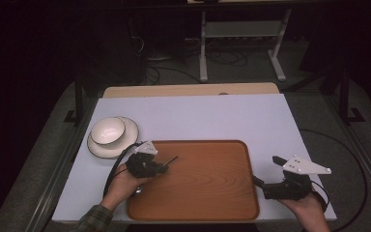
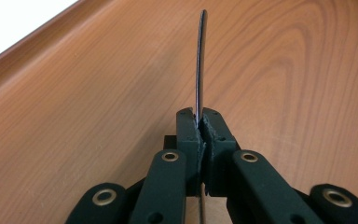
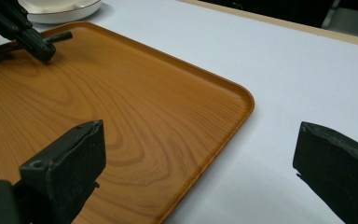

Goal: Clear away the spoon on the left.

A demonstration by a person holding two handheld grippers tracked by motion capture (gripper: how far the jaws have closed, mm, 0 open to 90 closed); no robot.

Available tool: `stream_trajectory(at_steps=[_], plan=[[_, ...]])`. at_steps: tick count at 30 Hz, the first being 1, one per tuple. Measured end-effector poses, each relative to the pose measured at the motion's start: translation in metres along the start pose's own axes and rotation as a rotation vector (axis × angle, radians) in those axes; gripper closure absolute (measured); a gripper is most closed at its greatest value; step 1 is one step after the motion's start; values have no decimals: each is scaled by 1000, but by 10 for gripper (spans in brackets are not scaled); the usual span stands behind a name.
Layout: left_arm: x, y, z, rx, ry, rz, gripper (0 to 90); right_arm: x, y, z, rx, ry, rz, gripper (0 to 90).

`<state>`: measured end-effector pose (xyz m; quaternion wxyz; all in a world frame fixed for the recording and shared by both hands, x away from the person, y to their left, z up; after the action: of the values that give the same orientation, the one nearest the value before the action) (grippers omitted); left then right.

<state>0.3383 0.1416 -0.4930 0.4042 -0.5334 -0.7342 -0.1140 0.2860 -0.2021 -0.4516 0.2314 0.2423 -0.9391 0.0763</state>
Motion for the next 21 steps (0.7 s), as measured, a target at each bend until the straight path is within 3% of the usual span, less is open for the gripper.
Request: stream_trajectory(at_steps=[5, 11, 21], plan=[[-3, -1, 1, -26, 28, -22, 849, 0, 0, 0, 1, 1, 0, 19], [-4, -3, 1, -35, 22, -22, 830, 0, 0, 0, 2, 4, -2, 19], [-6, -5, 0, -45, 16, -37, 706, 0, 1, 1, 3, 2, -6, 19]])
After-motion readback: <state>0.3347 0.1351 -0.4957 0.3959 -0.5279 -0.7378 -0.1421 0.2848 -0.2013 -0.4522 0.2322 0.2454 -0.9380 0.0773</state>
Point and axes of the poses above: each handheld gripper's, and its own axes: x roughly backward along the jaws, z roughly out of its underside, y roughly to its left, the point moved 8 cm from there along -x, roughly forward along the jaws, and after that the axes turned 9 degrees about z, right-handed, at the moved point
